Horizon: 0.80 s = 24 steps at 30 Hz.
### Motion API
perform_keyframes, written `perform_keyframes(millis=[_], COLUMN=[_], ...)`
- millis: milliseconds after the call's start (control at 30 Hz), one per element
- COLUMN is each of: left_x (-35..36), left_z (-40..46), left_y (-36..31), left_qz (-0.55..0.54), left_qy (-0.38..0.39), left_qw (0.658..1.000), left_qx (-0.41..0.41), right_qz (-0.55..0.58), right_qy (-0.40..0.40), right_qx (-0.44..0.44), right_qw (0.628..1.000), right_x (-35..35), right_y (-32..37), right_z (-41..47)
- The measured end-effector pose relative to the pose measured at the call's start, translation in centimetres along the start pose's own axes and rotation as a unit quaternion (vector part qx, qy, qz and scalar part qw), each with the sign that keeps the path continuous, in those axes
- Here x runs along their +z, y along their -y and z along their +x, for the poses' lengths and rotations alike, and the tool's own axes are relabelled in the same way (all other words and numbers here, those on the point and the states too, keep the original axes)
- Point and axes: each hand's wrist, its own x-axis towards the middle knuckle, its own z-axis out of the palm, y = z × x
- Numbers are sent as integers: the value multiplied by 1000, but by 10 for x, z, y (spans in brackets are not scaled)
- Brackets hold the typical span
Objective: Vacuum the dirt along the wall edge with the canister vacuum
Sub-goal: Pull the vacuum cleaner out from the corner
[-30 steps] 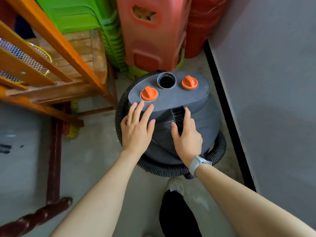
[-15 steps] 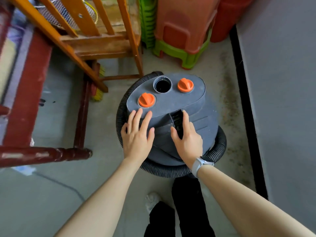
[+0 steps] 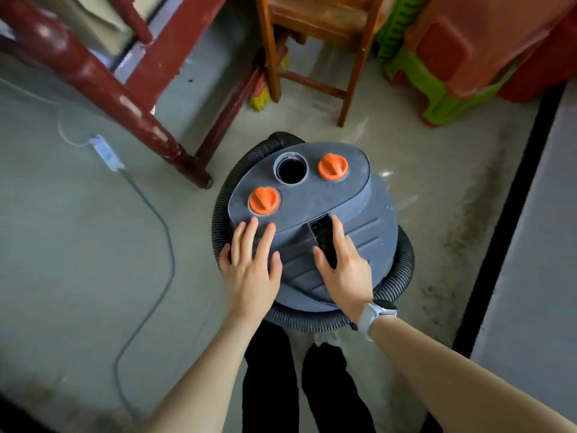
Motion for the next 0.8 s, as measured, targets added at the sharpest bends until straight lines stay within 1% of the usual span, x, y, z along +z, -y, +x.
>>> perform_keyframes(millis=[67,167,333,467,633,733,800], left_x=[-3,-14,-29,-36,-50,-63,-73], left_z=[-17,-47,-84,-114,-134,-137,-139], left_y=[3,19,47,85,143,185,214], left_qz=[11,29,24,-24,-97,-137,-137], left_qy=[-15,-38,-57,-99,-143,-151,-142], left_qw=[1000,997,982,970,946,930,931], left_qx=[-18,-64,-178,-219,-274,-305,-308], right_qz=[-11,-9,-7,-27,-66,-85,-98], right_qy=[16,62,136,185,213,221,227], right_qx=[-11,-43,-100,-125,-169,-181,-182], right_qw=[1000,997,986,974,960,955,952], right_x=[3,11,34,67,117,148,169], right_y=[1,12,39,70,121,154,177], right_z=[-8,-30,-61,-76,-89,-92,-94])
